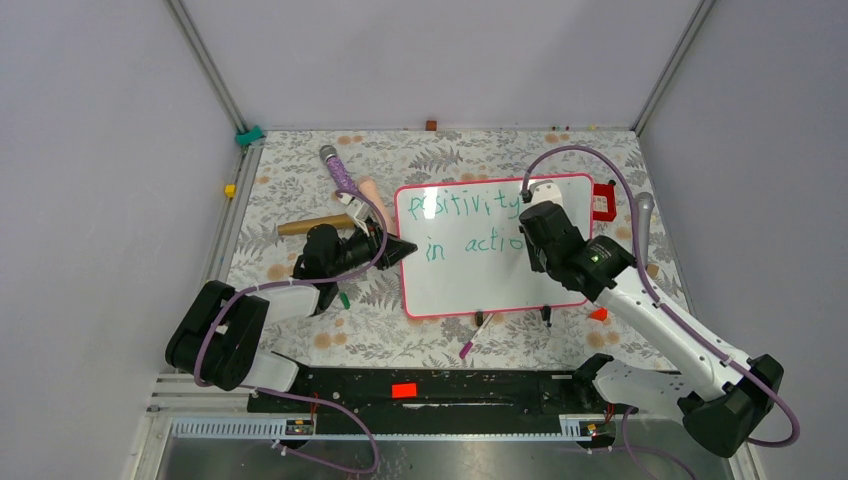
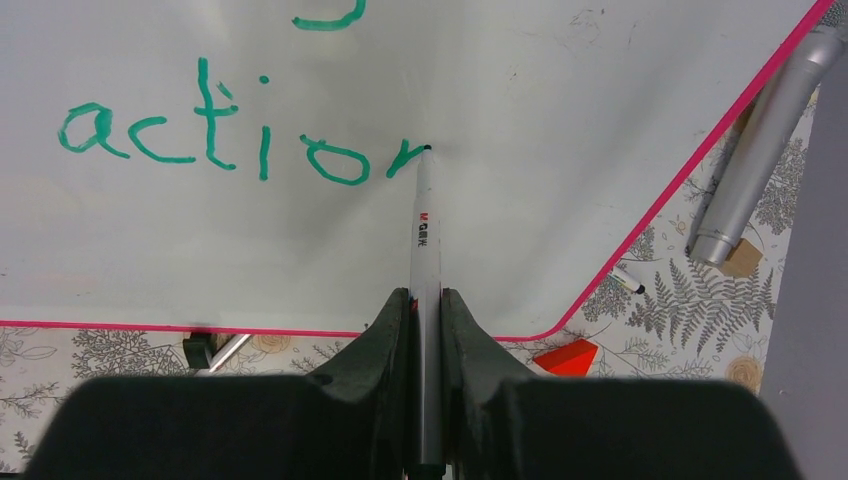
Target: Write a sentence on the whiteboard
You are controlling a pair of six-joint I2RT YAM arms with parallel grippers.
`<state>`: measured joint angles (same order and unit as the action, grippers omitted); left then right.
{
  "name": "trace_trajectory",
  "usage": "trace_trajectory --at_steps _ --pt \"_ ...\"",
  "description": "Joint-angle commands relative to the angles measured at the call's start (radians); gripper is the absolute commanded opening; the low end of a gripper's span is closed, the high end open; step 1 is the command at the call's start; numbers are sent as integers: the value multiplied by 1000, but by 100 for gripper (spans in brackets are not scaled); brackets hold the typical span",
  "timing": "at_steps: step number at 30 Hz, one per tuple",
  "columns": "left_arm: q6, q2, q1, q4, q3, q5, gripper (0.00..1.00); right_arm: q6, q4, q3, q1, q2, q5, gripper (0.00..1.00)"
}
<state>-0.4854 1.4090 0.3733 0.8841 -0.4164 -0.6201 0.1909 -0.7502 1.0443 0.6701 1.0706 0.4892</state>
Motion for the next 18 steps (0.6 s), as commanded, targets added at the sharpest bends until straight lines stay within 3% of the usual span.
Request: trace_trajectory --at_steps 1,18 --pt "156 1 -8 -1 14 169 0 -13 28 13 -21 -12 49 0" --pt "154 -1 -7 -1 14 171 0 23 -8 -52 -31 -13 -69 0"
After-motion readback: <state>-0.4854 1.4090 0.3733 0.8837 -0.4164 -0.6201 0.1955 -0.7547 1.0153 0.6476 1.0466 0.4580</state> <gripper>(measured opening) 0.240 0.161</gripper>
